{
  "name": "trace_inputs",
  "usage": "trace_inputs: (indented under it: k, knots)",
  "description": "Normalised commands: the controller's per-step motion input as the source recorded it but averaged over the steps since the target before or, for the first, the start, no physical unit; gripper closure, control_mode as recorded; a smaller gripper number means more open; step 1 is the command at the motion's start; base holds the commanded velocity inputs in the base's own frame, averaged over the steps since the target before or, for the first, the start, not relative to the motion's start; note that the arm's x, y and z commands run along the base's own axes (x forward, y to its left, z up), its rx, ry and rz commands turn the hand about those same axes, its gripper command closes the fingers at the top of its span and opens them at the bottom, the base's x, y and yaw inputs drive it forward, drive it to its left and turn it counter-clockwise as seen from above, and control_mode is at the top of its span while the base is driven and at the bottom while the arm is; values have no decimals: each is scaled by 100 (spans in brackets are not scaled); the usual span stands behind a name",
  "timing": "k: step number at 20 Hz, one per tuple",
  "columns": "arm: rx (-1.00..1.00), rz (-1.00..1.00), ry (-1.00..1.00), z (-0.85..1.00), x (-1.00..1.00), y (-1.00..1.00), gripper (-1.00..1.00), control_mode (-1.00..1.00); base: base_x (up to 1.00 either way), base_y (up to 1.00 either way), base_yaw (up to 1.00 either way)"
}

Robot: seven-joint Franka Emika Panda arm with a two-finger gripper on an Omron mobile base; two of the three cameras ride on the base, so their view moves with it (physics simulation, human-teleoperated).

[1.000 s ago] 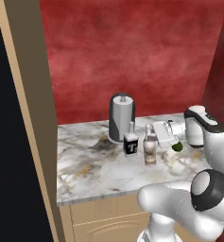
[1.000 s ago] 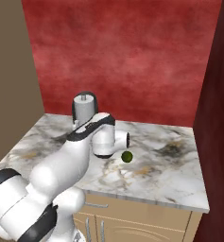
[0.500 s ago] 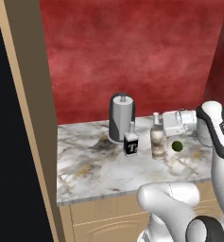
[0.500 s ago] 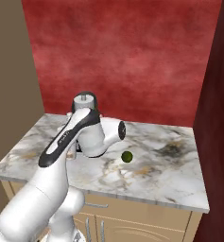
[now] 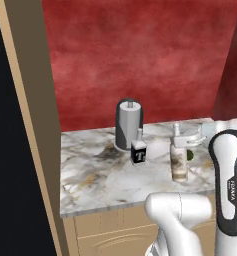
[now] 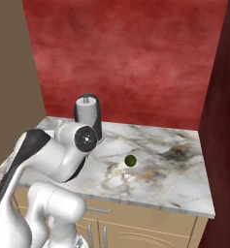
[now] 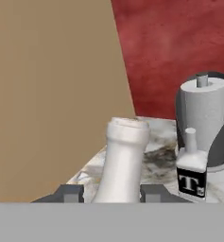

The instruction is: Place the liquors on the top shelf of the fridge to keep them out of children's reach, and place the lime on lower shelves for easy access.

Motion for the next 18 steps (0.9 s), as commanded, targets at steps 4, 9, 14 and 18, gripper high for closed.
trace_inputs:
  k: [4,9,14,18]
  knots:
    - [-13,-41,10,67,-76,6,100,-100,0,0,0]
    - [-10,-37,4,84,-59,0,100,-100,0,0,0]
    - [-13,-30,1,74,-30,-1,100,-100,0,0,0]
    - [-17,-19,-4,65,-21,-2,100,-100,0,0,0]
